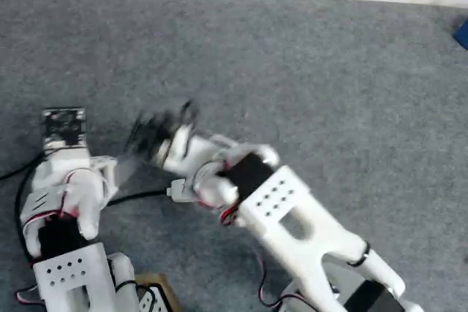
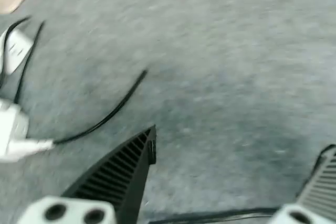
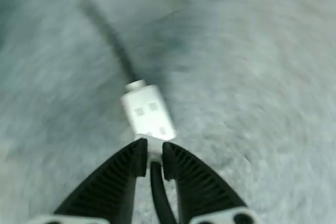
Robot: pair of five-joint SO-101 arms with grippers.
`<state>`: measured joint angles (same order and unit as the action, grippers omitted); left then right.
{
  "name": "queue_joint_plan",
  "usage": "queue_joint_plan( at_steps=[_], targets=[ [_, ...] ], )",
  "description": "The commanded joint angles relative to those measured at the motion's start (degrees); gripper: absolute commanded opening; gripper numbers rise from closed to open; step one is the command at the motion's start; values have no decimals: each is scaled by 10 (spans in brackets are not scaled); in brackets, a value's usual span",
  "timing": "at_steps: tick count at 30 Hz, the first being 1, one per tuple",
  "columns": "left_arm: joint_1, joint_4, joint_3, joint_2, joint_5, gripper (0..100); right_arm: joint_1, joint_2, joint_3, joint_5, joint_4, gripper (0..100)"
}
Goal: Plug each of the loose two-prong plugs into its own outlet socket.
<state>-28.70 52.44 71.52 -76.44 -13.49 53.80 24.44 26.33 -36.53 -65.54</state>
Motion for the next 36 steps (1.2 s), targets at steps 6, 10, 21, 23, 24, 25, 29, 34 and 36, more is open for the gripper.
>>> queue_joint_plan(
  at_steps=[6, 10, 21, 23, 24, 25, 29, 34, 36],
  targets=[
    [-103, -67, 73, -4, -76, 441, 10, -20, -29, -164, -44, 7],
    [-129, -74, 73, -4, -88, 441, 9, -18, -31, -182, -40, 7],
    [-169, -72, 76, -4, -113, 443, 7, -23, 25, -188, 83, 7],
    [-182, -75, 83, -4, -124, 442, 7, -24, 38, -202, 90, 7],
    [-187, -75, 85, -4, -125, 442, 7, -24, 42, -210, 90, 7],
    [-192, -75, 86, -4, -125, 442, 7, -24, 44, -215, 90, 7],
    [-204, -75, 84, -4, -125, 443, 0, -24, 44, -219, 91, 7],
    [-204, -75, 85, -5, -125, 442, -15, -24, 45, -219, 109, 7],
    [-204, -75, 86, -5, -125, 442, -15, -25, 54, -219, 110, 7]
  ],
)
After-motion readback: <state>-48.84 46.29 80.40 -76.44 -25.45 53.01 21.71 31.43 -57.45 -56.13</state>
